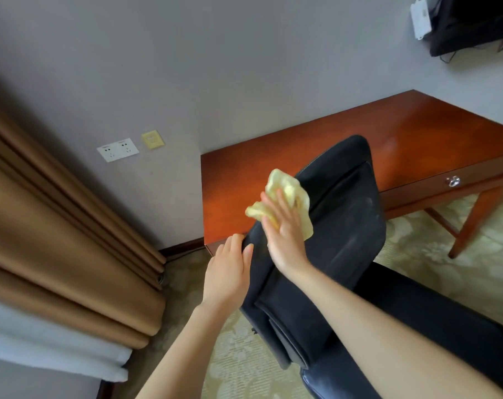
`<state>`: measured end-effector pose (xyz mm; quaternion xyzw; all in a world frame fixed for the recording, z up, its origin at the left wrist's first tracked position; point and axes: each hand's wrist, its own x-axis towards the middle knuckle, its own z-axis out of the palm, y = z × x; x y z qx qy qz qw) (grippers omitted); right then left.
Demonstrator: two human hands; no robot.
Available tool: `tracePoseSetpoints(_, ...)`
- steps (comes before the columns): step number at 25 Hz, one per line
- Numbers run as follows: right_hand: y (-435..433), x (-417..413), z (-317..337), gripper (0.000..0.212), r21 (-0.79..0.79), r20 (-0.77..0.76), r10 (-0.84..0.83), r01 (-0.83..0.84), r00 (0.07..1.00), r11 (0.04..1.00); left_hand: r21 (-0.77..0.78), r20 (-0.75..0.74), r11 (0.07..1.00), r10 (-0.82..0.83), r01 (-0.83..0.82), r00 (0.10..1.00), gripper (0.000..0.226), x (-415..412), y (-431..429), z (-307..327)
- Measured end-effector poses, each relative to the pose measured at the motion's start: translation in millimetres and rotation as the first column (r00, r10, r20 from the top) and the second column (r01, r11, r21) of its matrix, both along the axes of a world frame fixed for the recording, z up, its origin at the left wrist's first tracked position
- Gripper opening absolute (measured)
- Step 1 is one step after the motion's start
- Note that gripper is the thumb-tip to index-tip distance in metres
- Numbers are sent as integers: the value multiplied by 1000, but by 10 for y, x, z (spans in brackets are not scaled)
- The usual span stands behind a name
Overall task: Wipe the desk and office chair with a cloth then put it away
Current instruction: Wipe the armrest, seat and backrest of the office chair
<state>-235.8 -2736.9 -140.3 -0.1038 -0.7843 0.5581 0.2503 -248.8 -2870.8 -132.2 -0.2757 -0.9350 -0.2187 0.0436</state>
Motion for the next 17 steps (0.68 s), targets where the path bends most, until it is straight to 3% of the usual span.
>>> tracePoseSetpoints(3, -385, 298, -220, 43, 125, -69, 108, -98, 992, 987, 32, 3, 998, -48, 48, 999, 26, 12, -97, -38)
tracePoseSetpoints(6, -234, 420, -325, 53, 258, -14, 195, -184, 981, 948, 71, 43, 995, -79, 76, 996, 24, -30, -96, -25)
tracePoseSetpoints(9, 185, 373, -327, 69, 522, 146, 245, -285, 958, 804, -26, 69, 993, -109, 111, 992, 42, -148, -59, -37)
tracePoseSetpoints(11, 437, 265, -335, 79, 625, 162, 261, -303, 952, 719, -30, 115, 992, -119, 123, 986, 57, -245, -66, -74)
tracePoseSetpoints(14, 900, 47, -282, 81, 636, 162, 203, -259, 966, 727, 14, 149, 994, -107, 106, 983, 62, -413, 14, -95)
tracePoseSetpoints(17, 1471, -148, -236, 69, 636, 103, 95, -139, 990, 759, 1, 156, 995, -99, 100, 983, 67, -512, 142, -111)
